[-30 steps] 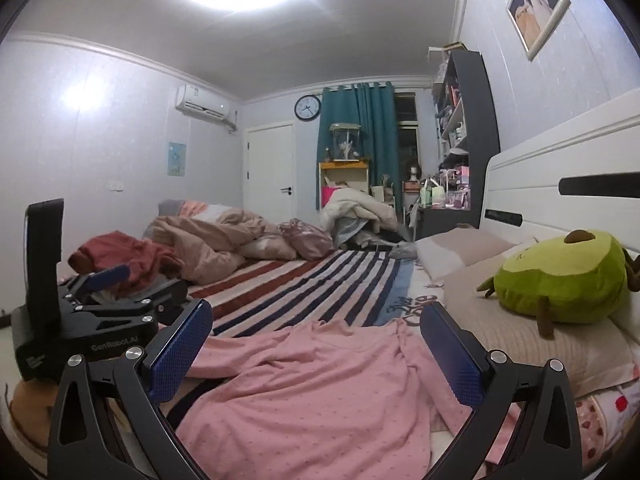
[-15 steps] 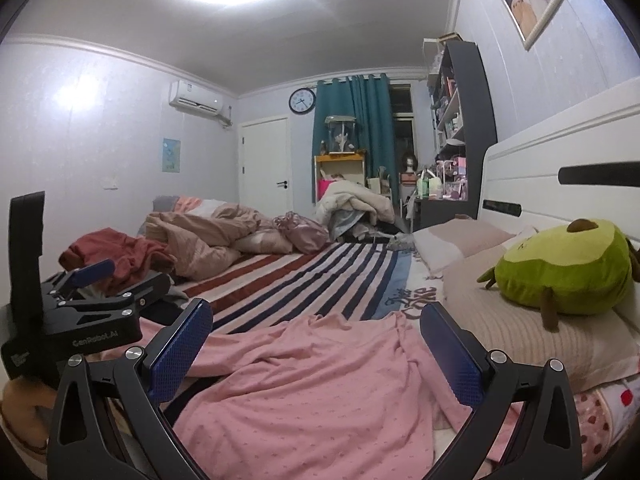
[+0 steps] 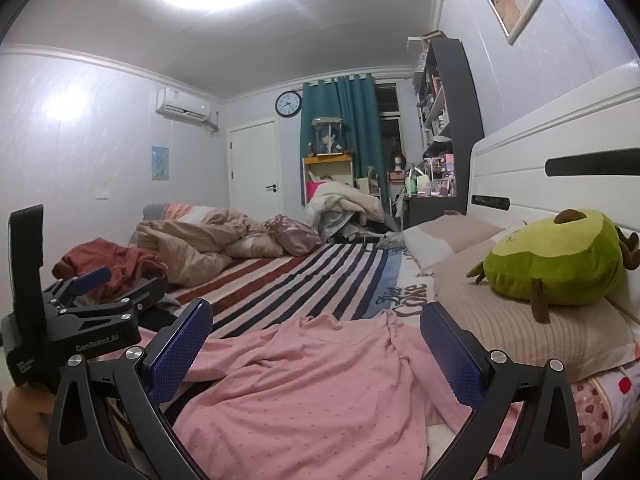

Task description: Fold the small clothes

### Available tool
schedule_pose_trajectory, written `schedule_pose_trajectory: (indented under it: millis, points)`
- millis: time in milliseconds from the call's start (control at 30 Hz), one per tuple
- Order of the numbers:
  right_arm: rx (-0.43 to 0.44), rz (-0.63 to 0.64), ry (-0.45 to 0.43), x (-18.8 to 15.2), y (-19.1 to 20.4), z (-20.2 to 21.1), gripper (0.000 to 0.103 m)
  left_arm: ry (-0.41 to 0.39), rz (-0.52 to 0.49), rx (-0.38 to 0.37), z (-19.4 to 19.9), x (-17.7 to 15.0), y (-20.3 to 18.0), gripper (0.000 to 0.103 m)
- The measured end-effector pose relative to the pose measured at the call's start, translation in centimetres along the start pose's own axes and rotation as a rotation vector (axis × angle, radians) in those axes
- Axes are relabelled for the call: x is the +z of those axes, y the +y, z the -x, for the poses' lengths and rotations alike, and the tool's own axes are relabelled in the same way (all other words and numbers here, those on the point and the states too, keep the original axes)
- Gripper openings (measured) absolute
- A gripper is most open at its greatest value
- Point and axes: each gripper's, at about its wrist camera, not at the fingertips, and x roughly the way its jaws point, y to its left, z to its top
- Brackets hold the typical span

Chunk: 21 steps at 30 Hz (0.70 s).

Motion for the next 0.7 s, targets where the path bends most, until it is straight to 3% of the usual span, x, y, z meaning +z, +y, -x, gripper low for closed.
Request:
schedule_pose_trajectory:
  millis: [467,700]
  points:
    - [-0.047,0.040,-0.061,-0.5,1.3,0.5,0.103,0.010,0.008,-0.022,0.5,-0.5,0.8,0.102]
    - [0.012,0.025,-0.048,-0.9,2.4,-0.8,0.103,0.030,0.034,-0.016,0.6,-1.6,3.4,0.102]
